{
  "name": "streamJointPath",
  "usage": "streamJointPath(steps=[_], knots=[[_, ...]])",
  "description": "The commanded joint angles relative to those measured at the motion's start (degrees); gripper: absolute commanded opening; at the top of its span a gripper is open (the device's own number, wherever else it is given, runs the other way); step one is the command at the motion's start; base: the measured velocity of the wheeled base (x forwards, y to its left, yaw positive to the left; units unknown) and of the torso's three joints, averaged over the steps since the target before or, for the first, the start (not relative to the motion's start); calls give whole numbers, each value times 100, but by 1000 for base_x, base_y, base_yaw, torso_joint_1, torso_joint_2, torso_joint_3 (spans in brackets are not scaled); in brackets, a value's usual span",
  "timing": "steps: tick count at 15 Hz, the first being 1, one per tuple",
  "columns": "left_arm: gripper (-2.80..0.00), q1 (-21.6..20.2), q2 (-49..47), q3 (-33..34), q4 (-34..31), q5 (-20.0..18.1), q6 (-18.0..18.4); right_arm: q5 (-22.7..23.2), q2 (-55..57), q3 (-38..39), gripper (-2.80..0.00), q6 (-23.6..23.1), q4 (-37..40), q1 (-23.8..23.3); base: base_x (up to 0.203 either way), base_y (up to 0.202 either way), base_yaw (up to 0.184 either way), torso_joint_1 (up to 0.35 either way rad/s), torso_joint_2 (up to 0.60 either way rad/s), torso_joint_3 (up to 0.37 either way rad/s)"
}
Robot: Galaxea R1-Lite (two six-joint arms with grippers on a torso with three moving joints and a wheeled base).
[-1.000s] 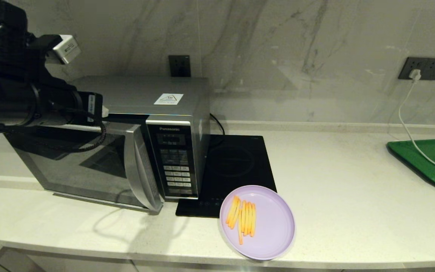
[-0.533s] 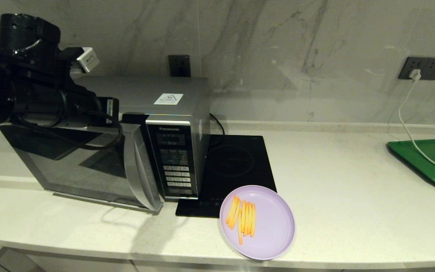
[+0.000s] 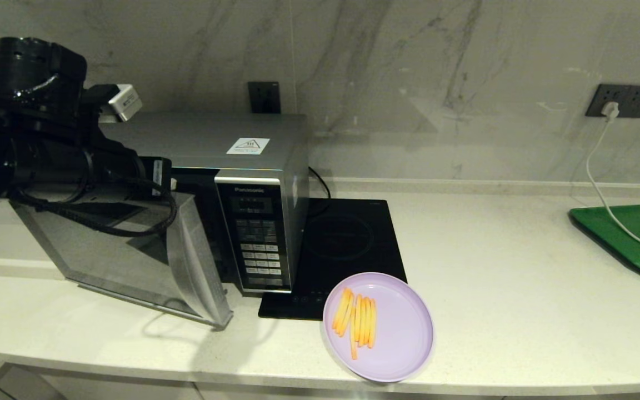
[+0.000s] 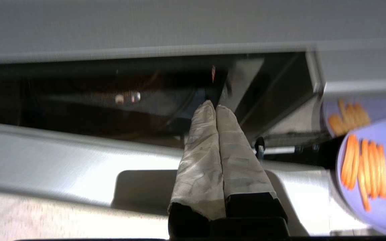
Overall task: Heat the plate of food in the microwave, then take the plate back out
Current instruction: Open the microwave oven
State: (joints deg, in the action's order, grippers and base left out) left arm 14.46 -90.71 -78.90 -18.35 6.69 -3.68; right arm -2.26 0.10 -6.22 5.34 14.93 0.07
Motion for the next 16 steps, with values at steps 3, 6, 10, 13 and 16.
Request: streamJointPath(steps=[3,6,10,13,16], knots=[[-280,-18,699,661,-352,150,19,-3,-1,-1,-280,2,10,9,0,0,0,0,0,0],[-280,-167,1390,1190,-430,190,44,-3,-1,-1,-280,2,10,1,0,0,0,0,0,0],[-280,-477,2082,1229,-864,211,260,-3,-1,-2,-280,2,10,1,0,0,0,0,0,0],[-280,-970,2333,1181,-981,244,549,-3,-1,-2,-280,2,10,1,0,0,0,0,0,0],[-280,-1784,2443,1039,-1005,233,866,-3,-1,-2,-280,2,10,1,0,0,0,0,0,0]])
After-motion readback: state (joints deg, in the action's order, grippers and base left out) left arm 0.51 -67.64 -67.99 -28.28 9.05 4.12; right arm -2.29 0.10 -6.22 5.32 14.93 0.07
